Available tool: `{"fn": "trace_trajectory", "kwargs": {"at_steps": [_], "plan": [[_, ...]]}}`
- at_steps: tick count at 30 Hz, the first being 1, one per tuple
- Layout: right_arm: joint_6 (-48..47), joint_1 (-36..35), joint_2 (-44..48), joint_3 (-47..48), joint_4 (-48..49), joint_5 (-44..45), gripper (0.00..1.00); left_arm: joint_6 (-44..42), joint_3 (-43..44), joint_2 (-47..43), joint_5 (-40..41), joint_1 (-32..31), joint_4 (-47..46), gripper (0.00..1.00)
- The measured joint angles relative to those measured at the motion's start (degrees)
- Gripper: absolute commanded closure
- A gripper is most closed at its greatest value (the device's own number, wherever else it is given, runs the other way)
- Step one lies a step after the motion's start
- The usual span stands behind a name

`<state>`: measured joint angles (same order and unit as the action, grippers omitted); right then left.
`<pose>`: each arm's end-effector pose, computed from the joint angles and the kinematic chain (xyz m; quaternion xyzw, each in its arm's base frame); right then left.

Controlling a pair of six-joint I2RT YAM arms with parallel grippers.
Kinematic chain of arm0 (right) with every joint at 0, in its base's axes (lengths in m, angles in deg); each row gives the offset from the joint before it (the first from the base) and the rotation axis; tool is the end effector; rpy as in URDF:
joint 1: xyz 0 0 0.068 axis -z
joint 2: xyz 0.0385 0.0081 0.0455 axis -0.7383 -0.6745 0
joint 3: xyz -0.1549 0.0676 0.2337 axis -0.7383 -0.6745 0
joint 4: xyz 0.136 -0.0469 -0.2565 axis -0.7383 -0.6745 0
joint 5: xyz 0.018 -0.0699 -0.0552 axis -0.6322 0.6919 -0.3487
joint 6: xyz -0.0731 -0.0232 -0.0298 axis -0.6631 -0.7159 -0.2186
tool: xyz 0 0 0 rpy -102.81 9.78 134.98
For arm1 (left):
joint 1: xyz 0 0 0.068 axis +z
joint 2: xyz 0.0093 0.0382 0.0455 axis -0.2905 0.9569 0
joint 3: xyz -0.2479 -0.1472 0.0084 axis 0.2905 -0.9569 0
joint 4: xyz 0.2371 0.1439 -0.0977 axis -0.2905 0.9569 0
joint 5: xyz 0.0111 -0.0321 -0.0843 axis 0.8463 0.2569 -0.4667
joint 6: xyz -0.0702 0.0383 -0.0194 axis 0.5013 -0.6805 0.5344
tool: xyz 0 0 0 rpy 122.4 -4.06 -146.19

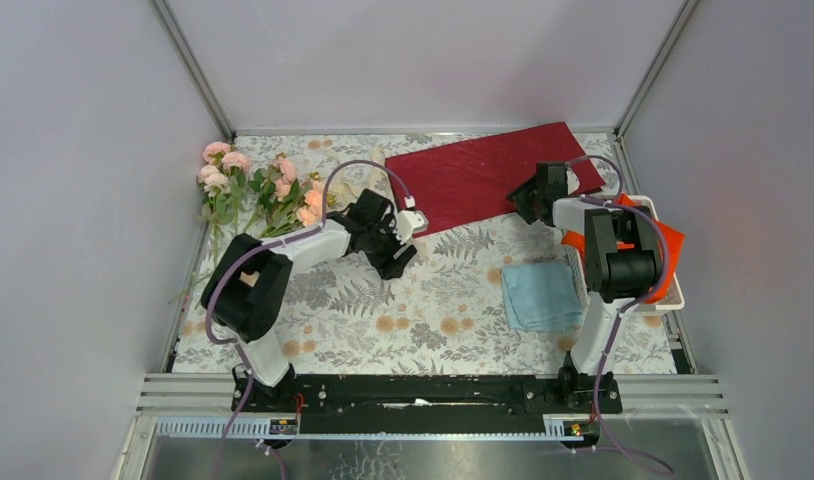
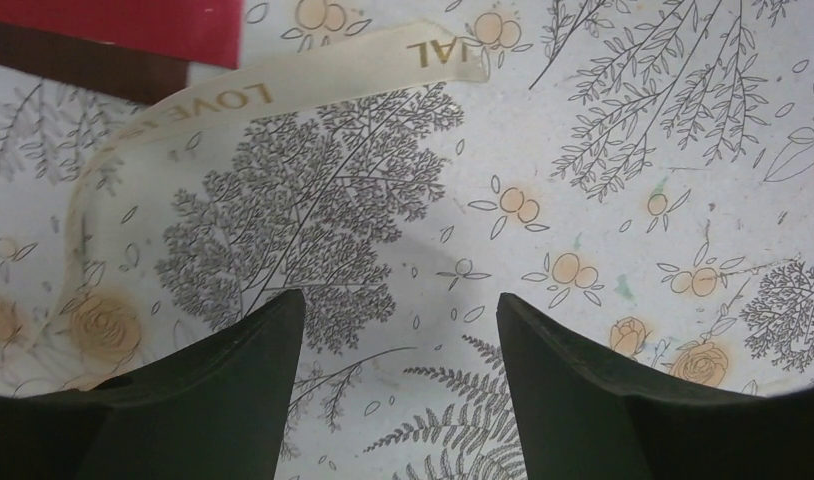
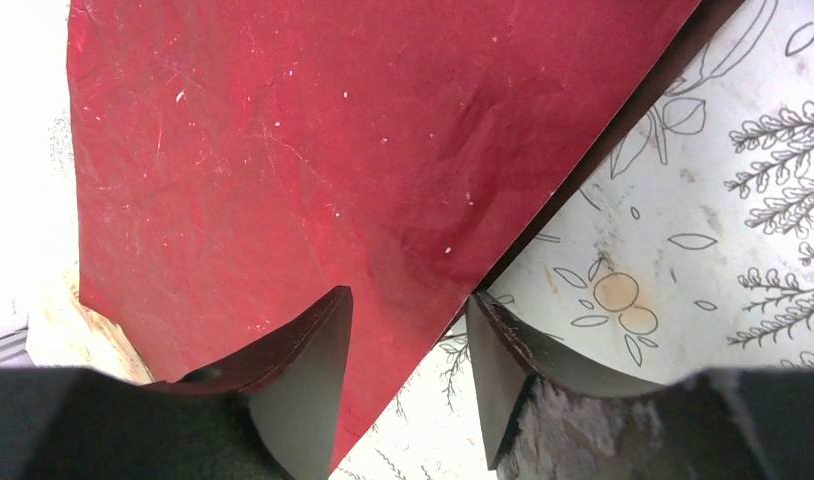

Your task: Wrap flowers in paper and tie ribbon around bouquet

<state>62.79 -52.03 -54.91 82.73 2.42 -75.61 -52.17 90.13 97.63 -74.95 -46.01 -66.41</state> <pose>0.4651 0.0351 0.1140 0.3667 0.8262 0.1955 0.3804 0.3288 -0.2142 0.1378 0.4649 0.8249 -0.1977 0.2535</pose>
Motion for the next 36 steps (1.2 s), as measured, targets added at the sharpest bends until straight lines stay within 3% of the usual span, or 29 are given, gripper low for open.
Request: {"fn": "trace_trajectory", "kwargs": {"at_steps": [13,36], "plan": [[-1.0,0.1,-2.8,2.8,1.1,-0.5,0.55,-1.2,7.3,9.5,7.6,0.7,-4.0,0.32],[-0.1,0.1,-8.4,10.4,2.9,-0.8,0.53,-1.0,23.6,21.4,18.8,21.7,-7.3,0.34]]}}
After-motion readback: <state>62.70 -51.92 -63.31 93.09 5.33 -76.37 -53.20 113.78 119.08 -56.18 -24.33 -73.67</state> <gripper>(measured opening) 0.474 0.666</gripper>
